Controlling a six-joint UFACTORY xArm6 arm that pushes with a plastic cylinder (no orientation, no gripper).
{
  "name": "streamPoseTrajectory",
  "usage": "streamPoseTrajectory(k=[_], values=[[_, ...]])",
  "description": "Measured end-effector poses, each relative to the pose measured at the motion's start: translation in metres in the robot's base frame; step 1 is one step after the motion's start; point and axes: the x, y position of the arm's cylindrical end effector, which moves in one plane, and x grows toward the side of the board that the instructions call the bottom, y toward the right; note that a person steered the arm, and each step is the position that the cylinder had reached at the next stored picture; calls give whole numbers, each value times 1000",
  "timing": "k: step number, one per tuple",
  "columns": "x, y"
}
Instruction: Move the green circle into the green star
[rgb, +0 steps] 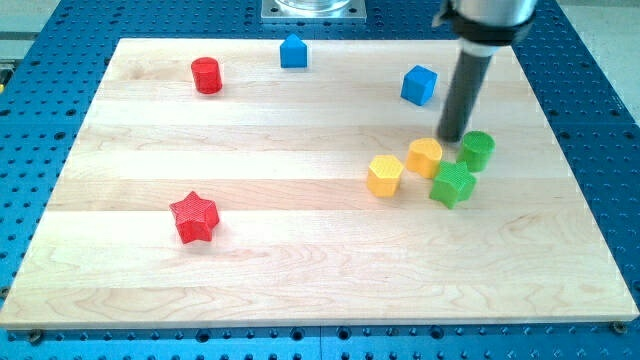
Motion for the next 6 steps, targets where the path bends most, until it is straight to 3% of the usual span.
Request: streamPoseTrajectory(k=[1, 2, 4, 5, 6], values=[[9, 69], [47, 40], [58, -31], [21, -59], [16, -14]])
